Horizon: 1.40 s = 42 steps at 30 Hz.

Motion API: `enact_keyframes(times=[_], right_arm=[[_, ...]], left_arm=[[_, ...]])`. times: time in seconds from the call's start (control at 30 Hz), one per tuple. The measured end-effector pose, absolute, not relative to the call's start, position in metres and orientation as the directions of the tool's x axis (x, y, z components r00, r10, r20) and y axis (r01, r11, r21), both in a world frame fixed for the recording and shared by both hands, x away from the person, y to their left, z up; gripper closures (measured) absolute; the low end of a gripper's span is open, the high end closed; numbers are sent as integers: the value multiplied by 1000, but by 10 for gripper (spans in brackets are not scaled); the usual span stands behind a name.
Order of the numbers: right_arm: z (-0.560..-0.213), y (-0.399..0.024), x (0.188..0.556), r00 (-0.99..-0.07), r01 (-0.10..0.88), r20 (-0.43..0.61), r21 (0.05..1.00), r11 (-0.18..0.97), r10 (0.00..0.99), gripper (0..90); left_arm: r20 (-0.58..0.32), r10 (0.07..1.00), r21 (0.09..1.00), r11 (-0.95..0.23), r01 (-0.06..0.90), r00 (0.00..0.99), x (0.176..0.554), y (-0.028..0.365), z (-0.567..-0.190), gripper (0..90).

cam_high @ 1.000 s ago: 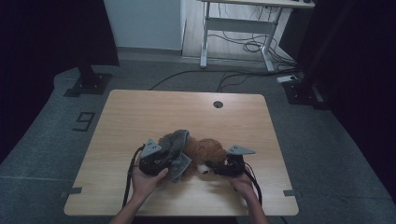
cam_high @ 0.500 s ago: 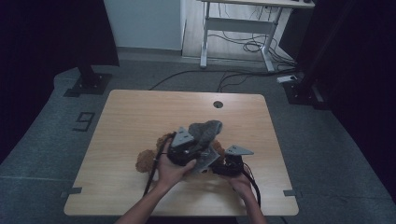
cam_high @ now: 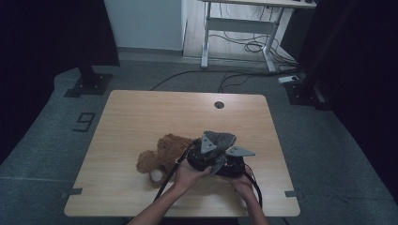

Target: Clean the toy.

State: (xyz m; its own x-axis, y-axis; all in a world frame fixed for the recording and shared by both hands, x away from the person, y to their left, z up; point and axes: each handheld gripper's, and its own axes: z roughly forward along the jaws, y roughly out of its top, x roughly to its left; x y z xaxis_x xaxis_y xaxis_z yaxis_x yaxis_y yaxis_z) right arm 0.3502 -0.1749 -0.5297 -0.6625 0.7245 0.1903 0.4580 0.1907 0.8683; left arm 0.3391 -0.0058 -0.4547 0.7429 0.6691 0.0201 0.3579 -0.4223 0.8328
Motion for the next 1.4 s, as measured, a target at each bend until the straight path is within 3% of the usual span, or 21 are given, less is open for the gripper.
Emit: enact_keyframes(times=[0.73,1.4], right_arm=[[-532,-178,353,-652,463,223,874,147,725,331],[-533,-174,351,-647,442,182,881,170,740,341]], left_arm=[[-114,782,867,-222,445,613,332,121,-466,746],[-141,820,866,-169,471,554,313,176,-480,746]])
